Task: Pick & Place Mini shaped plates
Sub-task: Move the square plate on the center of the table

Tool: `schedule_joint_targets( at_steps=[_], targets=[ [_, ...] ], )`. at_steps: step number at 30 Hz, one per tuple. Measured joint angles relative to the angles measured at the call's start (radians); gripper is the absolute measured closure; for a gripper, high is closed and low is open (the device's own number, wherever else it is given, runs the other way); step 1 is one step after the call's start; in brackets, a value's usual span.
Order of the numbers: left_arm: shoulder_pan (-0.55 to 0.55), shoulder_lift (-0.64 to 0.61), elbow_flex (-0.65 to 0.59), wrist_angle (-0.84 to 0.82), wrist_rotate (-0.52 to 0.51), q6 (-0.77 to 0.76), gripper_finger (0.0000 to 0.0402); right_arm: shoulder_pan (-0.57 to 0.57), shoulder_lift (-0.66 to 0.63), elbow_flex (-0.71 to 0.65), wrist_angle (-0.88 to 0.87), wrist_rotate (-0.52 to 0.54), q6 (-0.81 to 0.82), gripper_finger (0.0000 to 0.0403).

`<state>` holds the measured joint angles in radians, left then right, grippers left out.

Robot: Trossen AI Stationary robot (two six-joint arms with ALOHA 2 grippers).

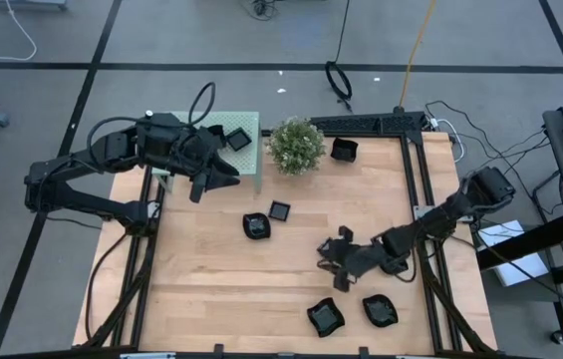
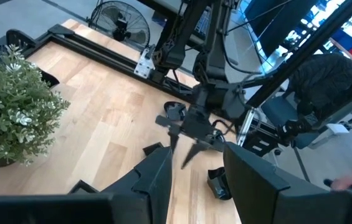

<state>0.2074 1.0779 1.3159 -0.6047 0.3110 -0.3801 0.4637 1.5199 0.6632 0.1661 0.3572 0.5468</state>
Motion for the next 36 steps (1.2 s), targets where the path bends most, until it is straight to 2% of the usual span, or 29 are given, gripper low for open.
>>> schedule_joint_targets(
  at_steps=[4,6,16,25,30,36],
  targets=[
    [-0.002,0.000,0.000,-0.001,0.000,0.005,0.0254,0.018,0.001,0.000,-0.121,0.088,-0.002,0.0253],
    [-0.002,0.000,0.000,-0.001,0.000,0.006,0.0254,0.012,0.001,0.000,-0.135,0.088,-0.004,0.0253],
    [-0.001,0.000,0.000,0.001,-0.001,0.035,0.0254,0.001,0.078,0.002,-0.067,0.066,-0.014,0.0253],
    [-0.001,0.000,0.000,0.003,-0.008,0.037,0.0254,-0.001,0.181,0.004,0.019,0.113,-0.037,0.0256],
    [-0.001,0.000,0.000,0.004,-0.008,0.037,0.0254,-0.019,0.187,0.002,0.071,0.094,-0.079,0.0293],
    [-0.001,0.000,0.000,0.004,-0.008,0.037,0.0254,-0.070,0.187,0.002,0.084,0.084,-0.126,0.0380]
  ],
)
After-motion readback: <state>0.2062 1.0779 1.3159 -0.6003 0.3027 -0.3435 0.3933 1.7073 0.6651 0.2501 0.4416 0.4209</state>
